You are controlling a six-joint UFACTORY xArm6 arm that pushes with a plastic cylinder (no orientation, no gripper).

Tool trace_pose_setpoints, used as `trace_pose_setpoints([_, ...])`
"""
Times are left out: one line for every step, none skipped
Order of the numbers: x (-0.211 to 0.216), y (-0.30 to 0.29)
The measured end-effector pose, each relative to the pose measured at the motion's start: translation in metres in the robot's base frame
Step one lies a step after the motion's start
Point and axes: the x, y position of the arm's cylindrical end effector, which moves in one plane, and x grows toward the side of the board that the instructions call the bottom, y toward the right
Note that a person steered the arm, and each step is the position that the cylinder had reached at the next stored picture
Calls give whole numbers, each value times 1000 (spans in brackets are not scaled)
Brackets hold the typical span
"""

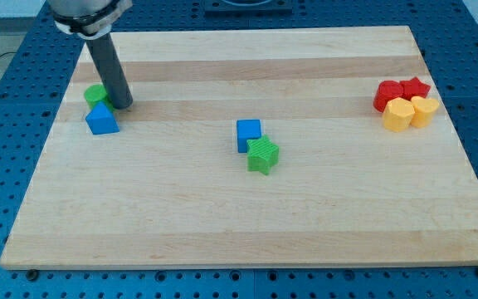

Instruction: Push blue triangle slightly to the bottom of the green star

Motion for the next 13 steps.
trace_pose_setpoints([0,0])
trace_pose_setpoints([-1,-1])
trace_pose_setpoints([1,35])
trace_pose_setpoints([15,50])
trace_pose_setpoints([39,49])
trace_pose_setpoints([56,41])
trace_pose_setpoints([58,14])
trace_pose_setpoints([58,-17])
trace_pose_setpoints([62,-31])
trace_pose_setpoints([71,-29])
trace_pose_setpoints([65,22])
trace_pose_setpoints([36,76])
trace_pose_setpoints([32,157])
